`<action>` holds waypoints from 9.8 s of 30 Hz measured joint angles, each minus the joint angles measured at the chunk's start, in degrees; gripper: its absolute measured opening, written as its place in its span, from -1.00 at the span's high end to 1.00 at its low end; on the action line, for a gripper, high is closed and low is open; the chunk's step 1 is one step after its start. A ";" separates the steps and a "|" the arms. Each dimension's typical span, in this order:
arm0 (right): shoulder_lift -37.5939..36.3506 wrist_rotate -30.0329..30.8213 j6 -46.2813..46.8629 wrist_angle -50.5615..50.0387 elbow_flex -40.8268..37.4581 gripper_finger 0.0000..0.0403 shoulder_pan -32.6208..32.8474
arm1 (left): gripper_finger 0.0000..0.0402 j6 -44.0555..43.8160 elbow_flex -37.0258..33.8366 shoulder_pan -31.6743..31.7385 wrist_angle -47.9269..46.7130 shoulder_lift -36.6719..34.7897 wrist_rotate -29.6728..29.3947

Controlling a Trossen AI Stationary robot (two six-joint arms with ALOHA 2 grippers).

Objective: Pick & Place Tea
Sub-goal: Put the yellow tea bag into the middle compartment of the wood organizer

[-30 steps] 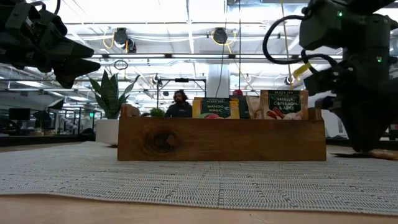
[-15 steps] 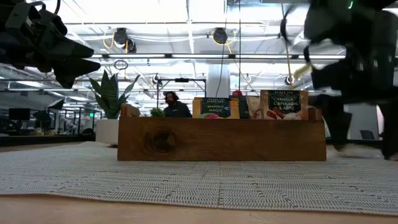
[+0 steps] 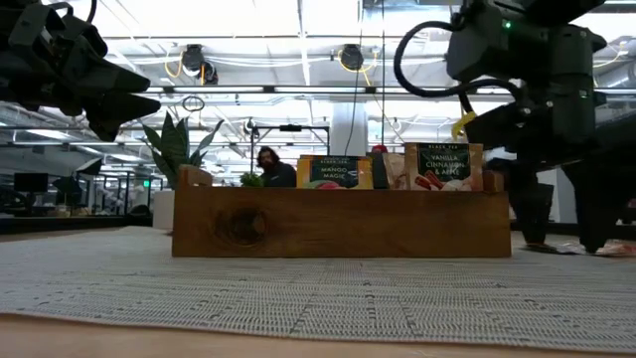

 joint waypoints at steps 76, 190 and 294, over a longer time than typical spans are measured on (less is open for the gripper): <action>25.65 64.45 -11.17 75.45 15.83 1.00 15.69 | -0.02 0.00 0.00 0.00 0.02 0.00 -0.02; 10.70 7.08 -19.89 36.68 21.29 0.83 -3.50 | -0.02 0.00 0.00 0.01 0.00 0.00 -0.02; 10.24 38.42 -22.14 35.45 21.22 1.00 8.39 | -0.02 0.00 0.00 0.01 0.00 0.00 -0.02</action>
